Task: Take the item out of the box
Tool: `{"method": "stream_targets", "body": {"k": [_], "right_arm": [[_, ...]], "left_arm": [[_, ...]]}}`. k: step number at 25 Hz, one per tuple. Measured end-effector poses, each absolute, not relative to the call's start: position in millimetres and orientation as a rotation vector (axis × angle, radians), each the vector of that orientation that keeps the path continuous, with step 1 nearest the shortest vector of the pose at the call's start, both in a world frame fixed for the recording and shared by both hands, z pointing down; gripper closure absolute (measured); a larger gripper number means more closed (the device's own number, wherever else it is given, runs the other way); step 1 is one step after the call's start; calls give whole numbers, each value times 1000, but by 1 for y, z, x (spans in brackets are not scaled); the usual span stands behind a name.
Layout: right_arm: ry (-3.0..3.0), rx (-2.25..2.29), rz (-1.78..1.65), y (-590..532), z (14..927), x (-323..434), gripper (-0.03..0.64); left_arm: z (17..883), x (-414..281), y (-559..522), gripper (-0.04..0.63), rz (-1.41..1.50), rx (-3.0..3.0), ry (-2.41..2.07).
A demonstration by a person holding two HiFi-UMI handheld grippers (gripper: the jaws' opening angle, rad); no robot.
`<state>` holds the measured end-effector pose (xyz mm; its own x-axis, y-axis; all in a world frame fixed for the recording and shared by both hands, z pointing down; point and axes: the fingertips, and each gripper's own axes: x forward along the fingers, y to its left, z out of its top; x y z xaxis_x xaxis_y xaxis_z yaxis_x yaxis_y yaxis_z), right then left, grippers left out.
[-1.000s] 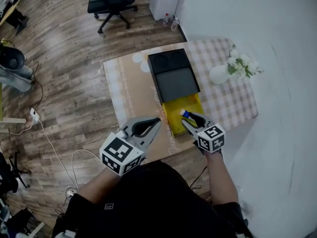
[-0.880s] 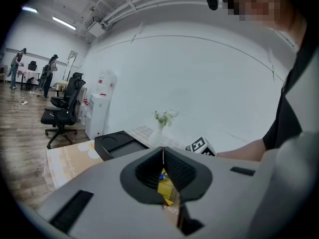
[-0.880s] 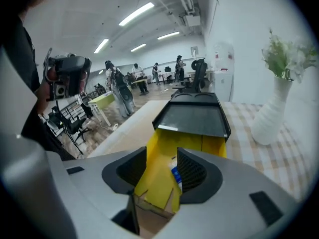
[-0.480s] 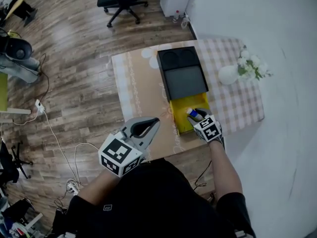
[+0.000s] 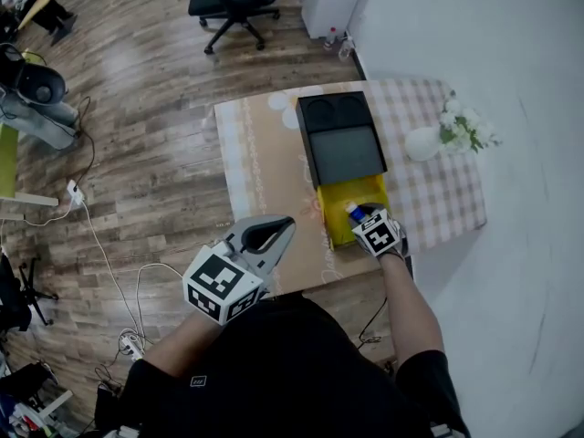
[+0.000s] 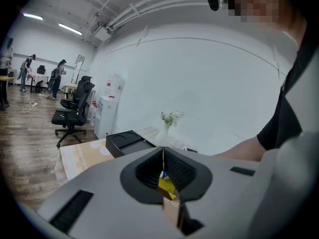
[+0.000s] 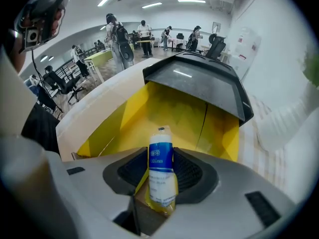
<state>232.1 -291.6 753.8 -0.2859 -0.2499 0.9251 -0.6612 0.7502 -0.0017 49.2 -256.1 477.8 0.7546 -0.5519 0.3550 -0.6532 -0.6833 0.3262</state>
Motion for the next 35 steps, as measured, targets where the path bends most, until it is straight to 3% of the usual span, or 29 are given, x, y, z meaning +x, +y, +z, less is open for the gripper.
{"method": "stream_targets", "body": {"k": [5, 35], "right_arm": [[-1882, 732, 426, -296, 741, 228, 476], [-2594, 1018, 427, -276, 486, 173, 479]], "left_arm": [[472, 49, -253, 580, 302, 2539, -912], [408, 71, -257, 580, 207, 2700, -920]]}}
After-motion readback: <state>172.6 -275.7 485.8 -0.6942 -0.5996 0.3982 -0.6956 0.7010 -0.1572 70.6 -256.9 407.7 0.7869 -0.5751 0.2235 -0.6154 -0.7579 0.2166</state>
